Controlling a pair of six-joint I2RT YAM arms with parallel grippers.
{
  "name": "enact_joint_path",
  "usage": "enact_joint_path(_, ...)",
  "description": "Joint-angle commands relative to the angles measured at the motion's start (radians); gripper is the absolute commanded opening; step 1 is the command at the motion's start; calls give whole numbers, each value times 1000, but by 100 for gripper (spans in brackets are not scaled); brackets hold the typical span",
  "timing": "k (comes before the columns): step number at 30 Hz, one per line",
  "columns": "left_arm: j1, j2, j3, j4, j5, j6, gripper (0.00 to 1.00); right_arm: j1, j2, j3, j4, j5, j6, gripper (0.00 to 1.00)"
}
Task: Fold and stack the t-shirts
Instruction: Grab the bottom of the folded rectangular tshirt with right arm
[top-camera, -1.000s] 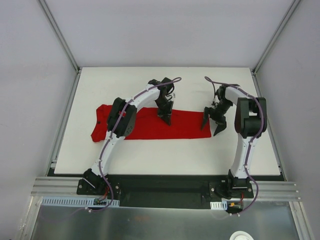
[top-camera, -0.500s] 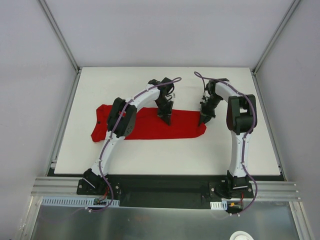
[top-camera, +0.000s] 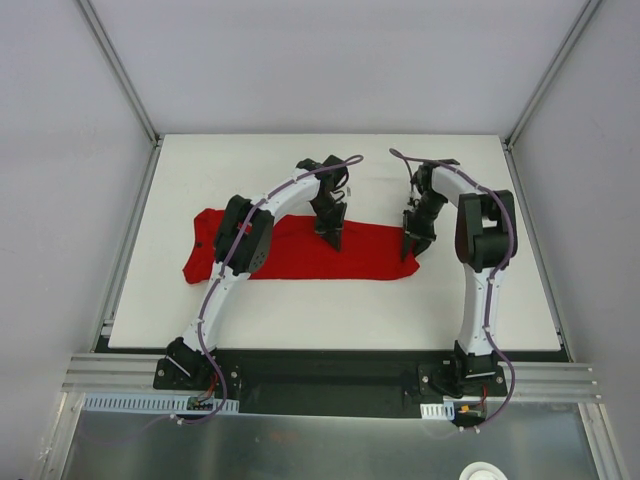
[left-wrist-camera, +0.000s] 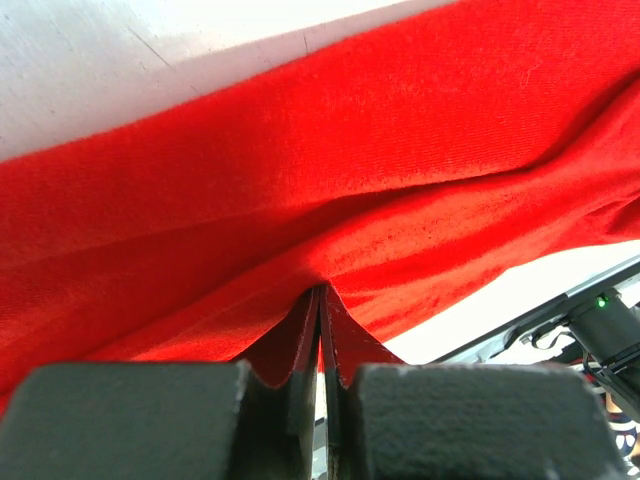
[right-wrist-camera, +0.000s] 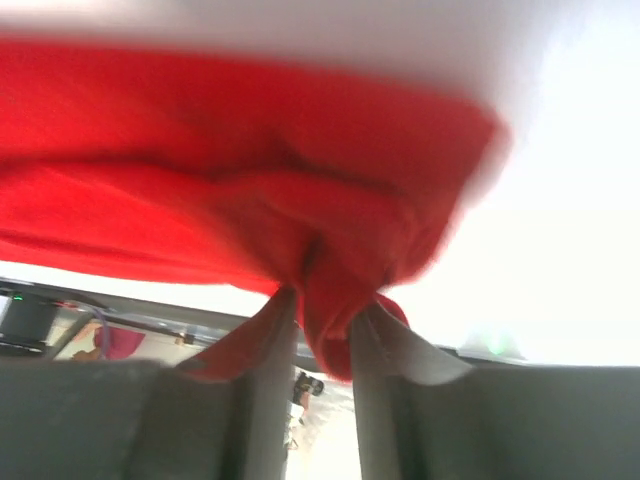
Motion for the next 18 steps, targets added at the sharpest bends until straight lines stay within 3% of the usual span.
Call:
enact_joint_path(1,-1,-27,-17,-39,-77,38,0,-23,-127,-54,-86,68,-1,34)
enact_joint_path(3,-1,-30,-16,-39,-78,41,0,-48,-164,-100,-85,53,-4,46)
enact_joint_path(5,-1,-35,-17,-39,-83,44,0,-71,-210,-125,-85,70,-17,74)
enact_joint_path(10,2,-53,-19,-40,-91,47,0,-221,-339,-246,-40,-45,-27,94)
enact_joint_path(12,1,-57,-20,-42,-92,50,0,-293,-415,-315,19,-106,0,96)
enact_joint_path(15,1,-58,-25,-40,-83,50,0,-370,-478,-482,151,-315,73,97)
enact_joint_path(18,-1,-57,-23,-40,-72,50,0,-375,-492,-597,275,-427,121,96)
